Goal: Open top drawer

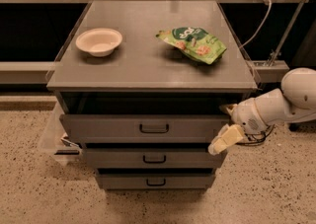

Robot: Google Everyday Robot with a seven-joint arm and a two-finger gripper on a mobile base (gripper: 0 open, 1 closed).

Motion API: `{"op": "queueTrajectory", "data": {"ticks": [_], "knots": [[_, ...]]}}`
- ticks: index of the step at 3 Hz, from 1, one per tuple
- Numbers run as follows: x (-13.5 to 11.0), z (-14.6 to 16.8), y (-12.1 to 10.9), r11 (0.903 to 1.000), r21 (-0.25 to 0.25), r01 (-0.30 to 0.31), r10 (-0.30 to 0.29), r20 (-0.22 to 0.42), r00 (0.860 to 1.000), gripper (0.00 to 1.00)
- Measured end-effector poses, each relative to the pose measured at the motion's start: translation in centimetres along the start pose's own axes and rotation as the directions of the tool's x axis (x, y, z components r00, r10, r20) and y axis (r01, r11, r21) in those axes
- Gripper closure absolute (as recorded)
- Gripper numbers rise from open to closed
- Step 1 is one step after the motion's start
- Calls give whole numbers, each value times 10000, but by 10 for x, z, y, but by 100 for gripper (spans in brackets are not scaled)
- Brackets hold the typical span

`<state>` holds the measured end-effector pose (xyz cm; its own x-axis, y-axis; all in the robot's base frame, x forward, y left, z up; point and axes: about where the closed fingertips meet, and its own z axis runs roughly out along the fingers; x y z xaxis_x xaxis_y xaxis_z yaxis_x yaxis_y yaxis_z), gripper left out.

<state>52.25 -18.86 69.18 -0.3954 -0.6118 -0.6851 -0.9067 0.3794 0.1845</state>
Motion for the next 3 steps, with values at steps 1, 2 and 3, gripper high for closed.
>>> {"op": "queueTrajectory", "data": {"ticks": [1,2,3], "knots": [[3,-12,22,9980,34,-632,632,-407,9972,0],[3,-30,42,9907,1067,-847,918,-632,9938,0],[1,-38,69,9862,1504,-694,848,-988,9915,0]]}}
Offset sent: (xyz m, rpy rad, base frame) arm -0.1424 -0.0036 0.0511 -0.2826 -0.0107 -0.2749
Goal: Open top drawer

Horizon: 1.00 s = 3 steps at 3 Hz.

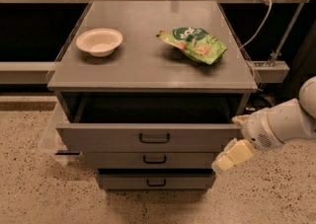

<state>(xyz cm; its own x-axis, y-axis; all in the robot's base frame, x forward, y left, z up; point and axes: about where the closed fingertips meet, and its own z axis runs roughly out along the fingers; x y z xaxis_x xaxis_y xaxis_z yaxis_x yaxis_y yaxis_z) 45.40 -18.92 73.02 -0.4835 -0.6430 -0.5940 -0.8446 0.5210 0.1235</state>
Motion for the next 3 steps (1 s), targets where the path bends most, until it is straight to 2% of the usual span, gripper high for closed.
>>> {"op": "queueTrajectory", "data": {"ticks": [1,3], "knots": [[0,0,0,10000,-12,6,-6,-6,10000,0],[-11,35,-17,9997,220,120,-130,471,9988,0]]}}
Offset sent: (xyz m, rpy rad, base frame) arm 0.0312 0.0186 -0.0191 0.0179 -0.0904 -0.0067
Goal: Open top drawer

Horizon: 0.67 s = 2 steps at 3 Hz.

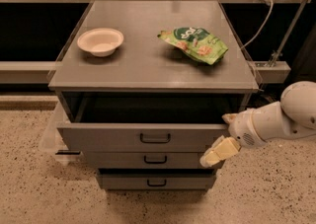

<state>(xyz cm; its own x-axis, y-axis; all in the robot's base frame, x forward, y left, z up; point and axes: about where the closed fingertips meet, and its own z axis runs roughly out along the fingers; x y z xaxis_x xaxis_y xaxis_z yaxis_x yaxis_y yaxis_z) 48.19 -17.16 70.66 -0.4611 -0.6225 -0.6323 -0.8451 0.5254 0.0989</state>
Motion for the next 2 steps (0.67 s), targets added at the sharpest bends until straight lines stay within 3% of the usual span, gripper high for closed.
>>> {"op": "queueTrajectory", "data": {"ticks": [1,2], "knots": [[4,25,-8,9997,-193,-171,173,122,9998,0],[4,25,-8,9997,-194,-171,173,121,9998,0]]}}
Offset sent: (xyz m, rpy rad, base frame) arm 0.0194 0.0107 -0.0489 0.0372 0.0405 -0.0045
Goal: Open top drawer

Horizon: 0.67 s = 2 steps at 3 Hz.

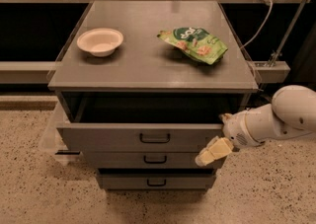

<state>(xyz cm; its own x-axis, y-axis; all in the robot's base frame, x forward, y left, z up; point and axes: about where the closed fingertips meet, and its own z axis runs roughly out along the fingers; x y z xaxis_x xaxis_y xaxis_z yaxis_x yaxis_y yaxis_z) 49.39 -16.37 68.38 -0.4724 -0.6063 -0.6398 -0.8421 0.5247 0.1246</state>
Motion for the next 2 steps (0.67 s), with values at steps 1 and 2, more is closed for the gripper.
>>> {"op": "queueTrajectory", "data": {"ticks": [1,2], "knots": [[-1,-1,3,9999,-122,-78,76,-143,9999,0],[5,-5,11,9989,-380,-257,241,-419,9988,0]]}}
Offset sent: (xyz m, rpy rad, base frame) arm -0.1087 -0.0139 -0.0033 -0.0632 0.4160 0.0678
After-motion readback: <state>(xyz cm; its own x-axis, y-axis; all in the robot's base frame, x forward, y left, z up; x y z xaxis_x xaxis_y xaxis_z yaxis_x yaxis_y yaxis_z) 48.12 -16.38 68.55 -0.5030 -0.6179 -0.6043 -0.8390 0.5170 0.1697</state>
